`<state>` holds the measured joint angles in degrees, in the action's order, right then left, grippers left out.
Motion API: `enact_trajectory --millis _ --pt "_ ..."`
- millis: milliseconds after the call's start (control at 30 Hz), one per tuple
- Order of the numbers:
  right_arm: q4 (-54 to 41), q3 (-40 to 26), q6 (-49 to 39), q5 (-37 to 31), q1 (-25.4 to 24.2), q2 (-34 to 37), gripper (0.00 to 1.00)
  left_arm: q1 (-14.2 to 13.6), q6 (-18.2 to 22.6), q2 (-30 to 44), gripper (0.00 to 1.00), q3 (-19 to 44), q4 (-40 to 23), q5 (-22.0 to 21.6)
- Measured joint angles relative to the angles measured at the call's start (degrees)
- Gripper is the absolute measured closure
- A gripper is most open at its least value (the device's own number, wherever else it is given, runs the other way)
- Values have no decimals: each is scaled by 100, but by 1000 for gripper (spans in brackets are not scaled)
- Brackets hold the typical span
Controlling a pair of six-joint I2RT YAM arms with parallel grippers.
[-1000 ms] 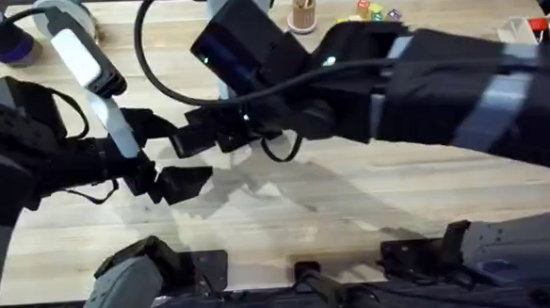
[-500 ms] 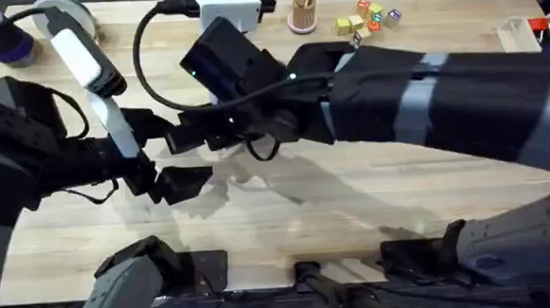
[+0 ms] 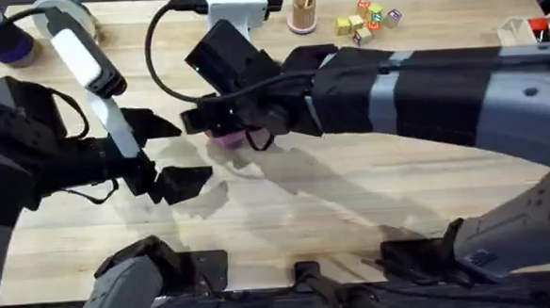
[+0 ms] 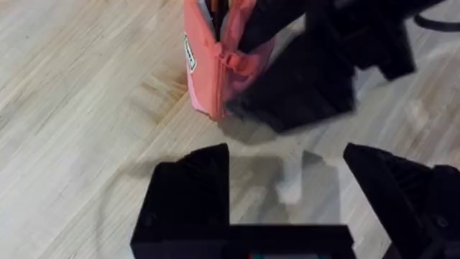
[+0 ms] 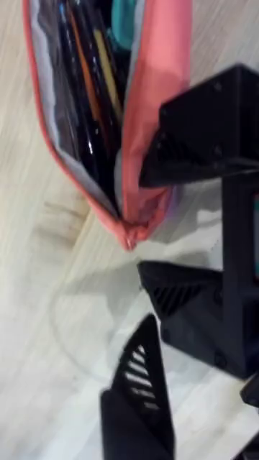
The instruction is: Unzip the bag, pick up the pens from the table one at a time and place them inside, then zip the bag closed.
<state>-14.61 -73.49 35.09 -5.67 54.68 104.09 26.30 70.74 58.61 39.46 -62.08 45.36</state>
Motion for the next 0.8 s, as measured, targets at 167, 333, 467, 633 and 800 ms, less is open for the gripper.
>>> enact_trajectory --millis 167,333,467,633,800 --pt "3 2 63 -91 -74 77 599 -2 0 0 8 0 0 0" --pt "22 2 72 -98 -79 77 725 0 0 0 7 1 0 0" --pt "41 2 72 -96 -79 77 913 0 0 0 7 2 0 0" --pt "37 2 66 -98 -81 77 969 0 0 0 6 0 0 -2" --pt "-35 2 -79 -98 -81 57 970 -2 1 0 8 1 2 0"
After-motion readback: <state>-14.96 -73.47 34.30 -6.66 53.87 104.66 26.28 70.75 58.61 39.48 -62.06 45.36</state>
